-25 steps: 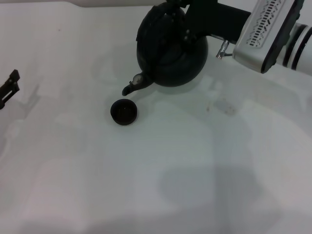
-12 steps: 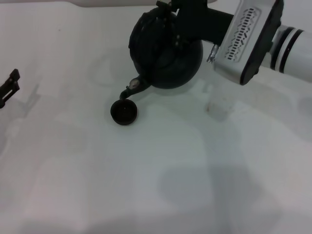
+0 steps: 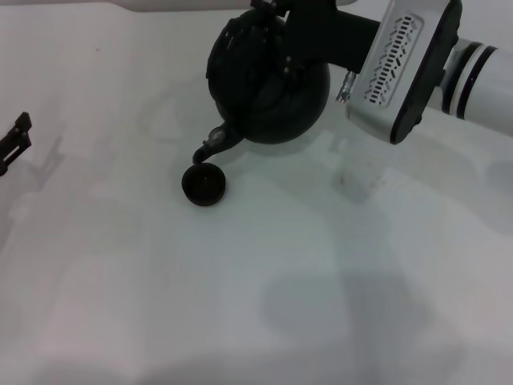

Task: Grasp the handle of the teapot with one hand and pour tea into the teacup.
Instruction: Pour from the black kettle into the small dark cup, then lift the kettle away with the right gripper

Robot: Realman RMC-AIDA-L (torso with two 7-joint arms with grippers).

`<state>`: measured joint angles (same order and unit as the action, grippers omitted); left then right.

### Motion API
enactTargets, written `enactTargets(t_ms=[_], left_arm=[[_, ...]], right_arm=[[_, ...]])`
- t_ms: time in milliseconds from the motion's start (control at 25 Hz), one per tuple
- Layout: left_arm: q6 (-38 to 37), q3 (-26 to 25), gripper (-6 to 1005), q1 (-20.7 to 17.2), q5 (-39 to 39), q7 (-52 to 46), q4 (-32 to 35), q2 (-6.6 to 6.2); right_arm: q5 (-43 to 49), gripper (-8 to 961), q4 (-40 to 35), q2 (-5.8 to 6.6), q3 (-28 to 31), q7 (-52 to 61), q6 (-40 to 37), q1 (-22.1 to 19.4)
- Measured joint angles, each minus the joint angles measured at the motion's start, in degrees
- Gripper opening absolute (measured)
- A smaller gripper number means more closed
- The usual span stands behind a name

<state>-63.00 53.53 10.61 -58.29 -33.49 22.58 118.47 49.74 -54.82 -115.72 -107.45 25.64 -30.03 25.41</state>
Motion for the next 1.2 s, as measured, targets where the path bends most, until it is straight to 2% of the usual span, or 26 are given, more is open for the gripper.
enactTargets(t_ms=[320, 1200], left_arm=[[0.1, 0.0, 836, 0.0, 0.2, 0.0, 0.0, -0.1], [1.2, 0.0, 835, 1.0, -0.1, 0.1, 0.0, -0.09]], right_arm=[[-0.2, 115, -3.4, 0.06, -1.3, -2.7, 1.1, -2.1], [-0.3, 108, -3.4, 0.06, -1.6, -4.9, 1.7, -2.1]])
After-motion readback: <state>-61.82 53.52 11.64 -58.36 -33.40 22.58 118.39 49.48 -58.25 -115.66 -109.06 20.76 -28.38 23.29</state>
